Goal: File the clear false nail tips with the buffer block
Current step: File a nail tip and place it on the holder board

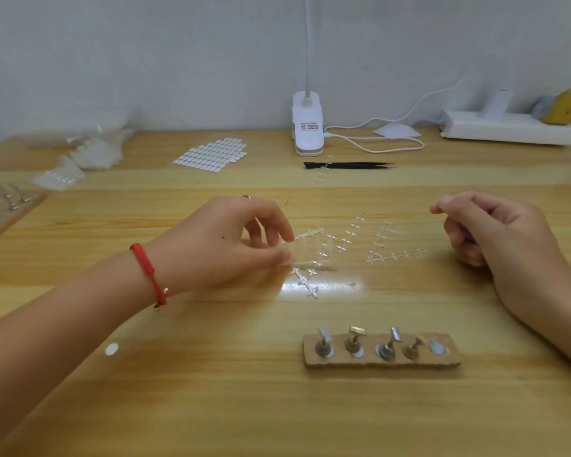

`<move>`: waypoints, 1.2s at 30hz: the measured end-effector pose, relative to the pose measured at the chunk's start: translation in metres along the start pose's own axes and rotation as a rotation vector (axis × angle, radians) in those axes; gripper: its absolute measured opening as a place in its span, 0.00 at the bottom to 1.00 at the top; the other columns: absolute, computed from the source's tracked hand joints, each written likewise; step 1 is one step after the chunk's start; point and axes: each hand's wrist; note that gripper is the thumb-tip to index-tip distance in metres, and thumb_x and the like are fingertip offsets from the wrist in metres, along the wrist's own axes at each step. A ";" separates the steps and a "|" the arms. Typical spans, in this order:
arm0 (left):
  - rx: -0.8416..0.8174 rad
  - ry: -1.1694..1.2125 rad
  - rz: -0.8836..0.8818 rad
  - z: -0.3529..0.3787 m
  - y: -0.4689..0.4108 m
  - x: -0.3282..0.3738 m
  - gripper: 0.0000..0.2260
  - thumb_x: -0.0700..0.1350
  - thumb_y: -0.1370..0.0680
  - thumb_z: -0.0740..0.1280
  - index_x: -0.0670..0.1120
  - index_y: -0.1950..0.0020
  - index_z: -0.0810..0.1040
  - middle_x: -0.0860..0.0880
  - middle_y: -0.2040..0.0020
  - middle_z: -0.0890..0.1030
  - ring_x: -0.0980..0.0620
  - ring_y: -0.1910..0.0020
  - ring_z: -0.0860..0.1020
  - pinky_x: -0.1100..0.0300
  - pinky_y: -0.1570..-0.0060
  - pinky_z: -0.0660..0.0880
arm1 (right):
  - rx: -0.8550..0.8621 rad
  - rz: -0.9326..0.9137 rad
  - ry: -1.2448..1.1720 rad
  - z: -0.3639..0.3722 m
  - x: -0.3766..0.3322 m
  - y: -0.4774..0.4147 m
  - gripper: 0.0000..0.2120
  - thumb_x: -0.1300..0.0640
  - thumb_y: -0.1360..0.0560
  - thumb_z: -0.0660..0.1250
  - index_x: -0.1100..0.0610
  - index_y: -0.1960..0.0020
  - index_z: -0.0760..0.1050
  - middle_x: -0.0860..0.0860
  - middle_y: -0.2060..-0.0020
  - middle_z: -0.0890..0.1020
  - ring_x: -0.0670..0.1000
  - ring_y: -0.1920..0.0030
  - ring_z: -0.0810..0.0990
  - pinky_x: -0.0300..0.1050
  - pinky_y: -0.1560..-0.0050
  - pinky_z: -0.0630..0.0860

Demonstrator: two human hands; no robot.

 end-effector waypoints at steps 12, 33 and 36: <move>-0.027 1.073 -0.270 0.037 0.001 0.053 0.08 0.49 0.38 0.74 0.51 0.61 0.80 0.54 0.63 0.82 0.57 0.65 0.81 0.69 0.72 0.70 | -0.430 0.010 -0.056 0.021 -0.012 0.019 0.20 0.41 0.39 0.72 0.50 0.52 0.85 0.48 0.68 0.76 0.45 0.74 0.65 0.34 0.76 0.63; -0.007 0.963 -0.243 0.041 0.005 0.044 0.14 0.55 0.40 0.76 0.51 0.58 0.86 0.52 0.70 0.79 0.55 0.71 0.71 0.69 0.72 0.70 | -0.459 0.000 -0.065 0.020 -0.006 0.020 0.26 0.33 0.47 0.78 0.51 0.59 0.86 0.53 0.70 0.69 0.43 0.74 0.64 0.32 0.73 0.62; -0.067 0.962 -0.225 0.040 0.005 0.040 0.13 0.54 0.38 0.77 0.50 0.58 0.86 0.51 0.68 0.79 0.52 0.66 0.71 0.68 0.72 0.69 | -0.488 0.016 -0.067 0.018 -0.006 0.018 0.27 0.32 0.47 0.78 0.52 0.59 0.86 0.53 0.72 0.67 0.43 0.74 0.63 0.32 0.74 0.62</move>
Point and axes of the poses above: each hand's wrist, its own y-axis away from the middle knuckle, its own z-axis out of the palm, x = y × z
